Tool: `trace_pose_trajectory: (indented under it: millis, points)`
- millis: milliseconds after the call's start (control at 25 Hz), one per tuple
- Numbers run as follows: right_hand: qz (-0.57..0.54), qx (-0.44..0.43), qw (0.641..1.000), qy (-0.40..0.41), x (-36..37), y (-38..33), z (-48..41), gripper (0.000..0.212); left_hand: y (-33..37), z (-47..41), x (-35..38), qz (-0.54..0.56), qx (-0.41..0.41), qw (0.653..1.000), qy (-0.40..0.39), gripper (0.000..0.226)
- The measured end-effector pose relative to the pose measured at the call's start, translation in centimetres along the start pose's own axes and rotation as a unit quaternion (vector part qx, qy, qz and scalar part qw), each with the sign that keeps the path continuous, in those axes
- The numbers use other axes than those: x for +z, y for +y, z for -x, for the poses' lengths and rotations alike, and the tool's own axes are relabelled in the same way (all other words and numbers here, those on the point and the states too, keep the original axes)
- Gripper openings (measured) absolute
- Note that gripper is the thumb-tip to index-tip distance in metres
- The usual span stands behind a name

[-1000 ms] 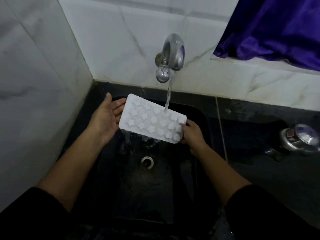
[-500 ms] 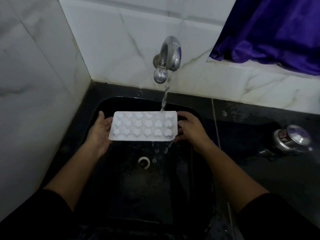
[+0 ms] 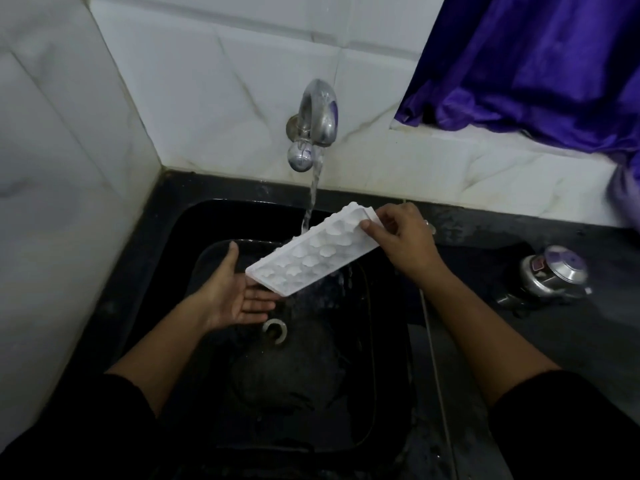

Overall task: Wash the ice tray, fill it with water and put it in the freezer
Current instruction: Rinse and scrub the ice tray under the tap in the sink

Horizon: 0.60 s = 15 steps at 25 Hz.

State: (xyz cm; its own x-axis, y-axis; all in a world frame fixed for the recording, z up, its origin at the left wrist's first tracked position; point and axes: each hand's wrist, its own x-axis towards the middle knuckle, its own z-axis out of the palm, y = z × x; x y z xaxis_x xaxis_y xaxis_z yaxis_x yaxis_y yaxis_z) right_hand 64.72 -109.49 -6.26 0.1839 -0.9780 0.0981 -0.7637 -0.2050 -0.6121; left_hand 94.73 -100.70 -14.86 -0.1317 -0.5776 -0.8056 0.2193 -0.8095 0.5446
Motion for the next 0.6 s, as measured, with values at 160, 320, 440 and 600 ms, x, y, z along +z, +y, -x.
trace_pose_trajectory:
  millis: [160,320,440,600]
  points:
    - [-0.054,0.057,0.997,-0.026,3.7,-2.1,-0.6,0.030,-1.5,1.1,-2.6,-0.035,-0.001,0.998,0.052,0.107]
    - [-0.069,0.083,0.991,-0.076,7.0,-5.0,-0.9,0.031,-3.5,1.1,-4.1,0.056,0.010,0.995,0.078,0.099]
    - [-0.100,0.081,0.988,-0.090,7.5,-6.5,-0.5,0.035,-4.1,0.6,-3.7,0.127,0.021,0.987,0.095,0.093]
    - [-0.119,0.078,0.988,-0.066,5.2,-6.4,0.8,0.026,-3.5,0.3,-0.7,0.139,0.028,0.987,0.082,0.084]
